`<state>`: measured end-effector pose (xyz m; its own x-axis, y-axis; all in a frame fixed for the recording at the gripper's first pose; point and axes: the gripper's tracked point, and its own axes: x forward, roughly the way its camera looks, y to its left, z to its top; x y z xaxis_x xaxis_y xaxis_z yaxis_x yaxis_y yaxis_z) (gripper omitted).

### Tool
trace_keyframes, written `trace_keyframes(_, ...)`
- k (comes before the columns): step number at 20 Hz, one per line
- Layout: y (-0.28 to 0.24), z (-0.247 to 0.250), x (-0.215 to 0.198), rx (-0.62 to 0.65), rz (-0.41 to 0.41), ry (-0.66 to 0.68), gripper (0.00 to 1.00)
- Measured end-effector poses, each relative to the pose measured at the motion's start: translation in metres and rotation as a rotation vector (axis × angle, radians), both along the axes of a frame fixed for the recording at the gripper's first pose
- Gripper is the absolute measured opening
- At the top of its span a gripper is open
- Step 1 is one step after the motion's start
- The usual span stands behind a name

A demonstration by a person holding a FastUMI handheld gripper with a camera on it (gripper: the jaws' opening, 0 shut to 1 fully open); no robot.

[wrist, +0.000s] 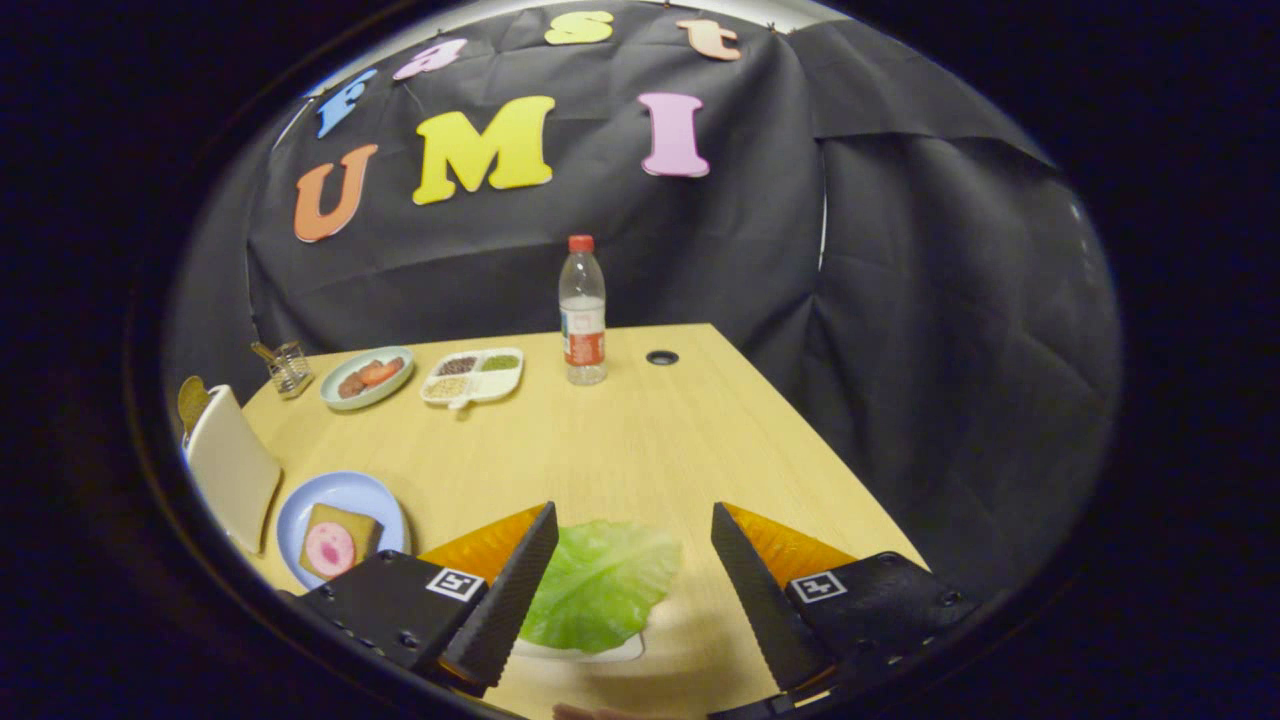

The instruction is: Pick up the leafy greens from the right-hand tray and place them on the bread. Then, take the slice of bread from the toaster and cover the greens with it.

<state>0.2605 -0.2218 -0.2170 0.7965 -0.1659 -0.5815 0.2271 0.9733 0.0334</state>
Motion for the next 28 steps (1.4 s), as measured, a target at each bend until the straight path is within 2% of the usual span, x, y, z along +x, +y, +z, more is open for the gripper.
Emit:
trace_keyframes(3,-0.011,-0.037,0.012,0.044,-0.016,0.061,0.94)
trace_keyframes(6,-0.009,-0.075,0.013,0.066,0.008,0.162,0.96)
trace_keyframes(10,-0.003,-0.082,0.016,0.077,0.024,0.191,0.97)
trace_keyframes(16,0.009,-0.079,0.016,0.026,0.056,0.213,0.38)
trace_keyframes(21,0.014,-0.061,0.008,-0.023,0.057,0.194,0.36)
trace_keyframes(26,0.013,-0.063,0.003,0.000,0.042,0.199,0.36)
trace_keyframes(28,0.011,-0.062,-0.002,0.015,0.040,0.208,0.19)
